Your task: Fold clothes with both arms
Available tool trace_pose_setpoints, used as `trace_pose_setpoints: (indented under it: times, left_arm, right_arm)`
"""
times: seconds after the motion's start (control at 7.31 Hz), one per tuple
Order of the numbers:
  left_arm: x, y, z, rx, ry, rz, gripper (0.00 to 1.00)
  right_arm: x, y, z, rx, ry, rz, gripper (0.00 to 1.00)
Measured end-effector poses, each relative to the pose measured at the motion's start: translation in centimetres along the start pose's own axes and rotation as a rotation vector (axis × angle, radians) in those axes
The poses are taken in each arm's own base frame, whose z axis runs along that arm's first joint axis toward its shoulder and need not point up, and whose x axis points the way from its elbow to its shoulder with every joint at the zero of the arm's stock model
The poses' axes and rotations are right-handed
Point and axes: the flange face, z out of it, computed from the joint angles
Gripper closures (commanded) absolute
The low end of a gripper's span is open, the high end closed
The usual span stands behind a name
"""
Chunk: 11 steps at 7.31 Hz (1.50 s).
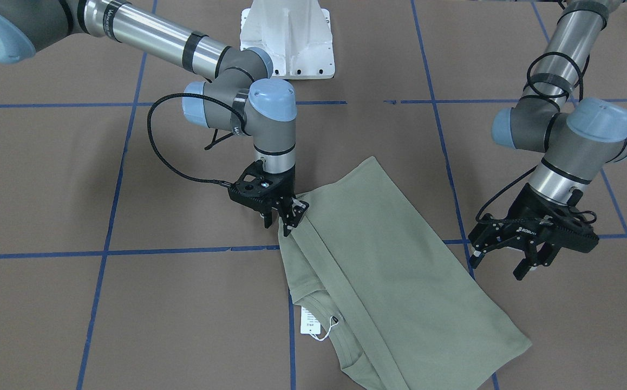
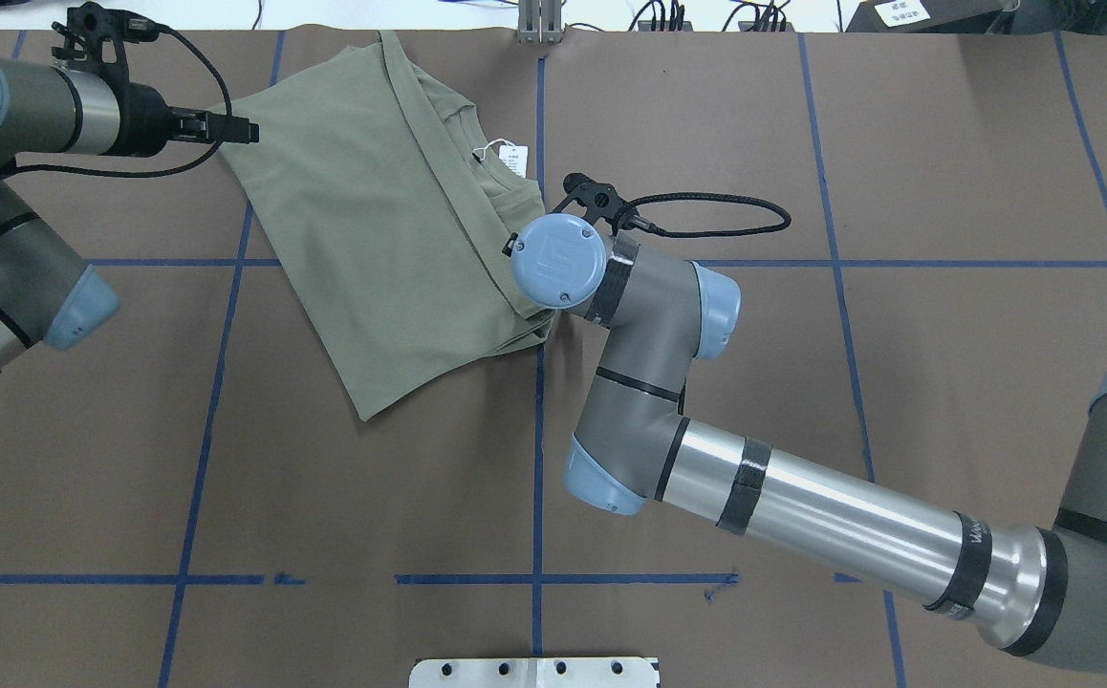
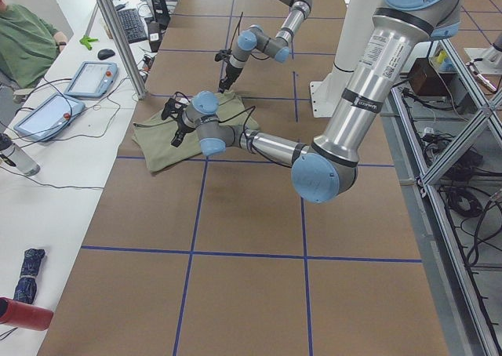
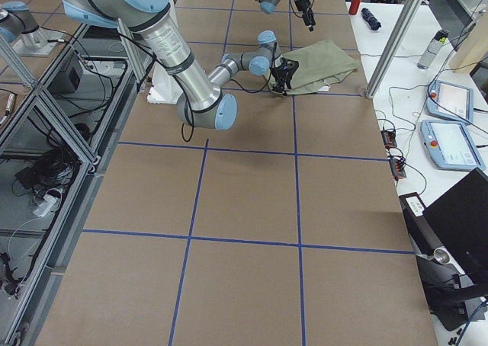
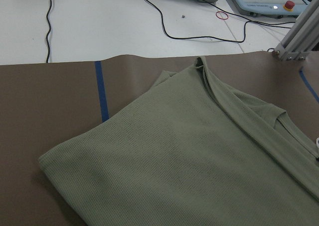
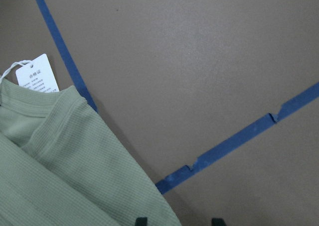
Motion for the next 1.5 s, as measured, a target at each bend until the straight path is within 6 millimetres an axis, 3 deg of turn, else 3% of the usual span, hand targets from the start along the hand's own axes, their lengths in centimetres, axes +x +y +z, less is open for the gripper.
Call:
trace_pose_setpoints:
  times: [0.27,0.55,1.23,1.37,1.5]
  left_arm:
    - [0.0,0.0,0.0,-0.001,0.000,0.000,0.00]
    - [0.0,0.1,0.0,-0.001,0.000,0.000,0.00]
    - [0.1,0.4,0.1,-0.004,0.002,0.001,0.00]
    - [0.1,0.4,0.1,-0.005,0.002,0.001,0.00]
    - [0.1,0.4,0.1,-0.005,0.003,0.001,0.00]
  right_arm:
    - [0.0,0.3,0.5,0.003,-0.022,-0.002,0.52]
    - [0.1,0.5,0.9,0.005,-0.031,-0.003,1.00]
    - [0.4,0.3,-0.1,-0.005,-0.043,-0.001,1.00]
    - [1.7,0.3,-1.3,-0.011,-0.049,-0.003,1.00]
    - [4.3,1.5,-3.4,-0.015,-0.049,-0.016,1.00]
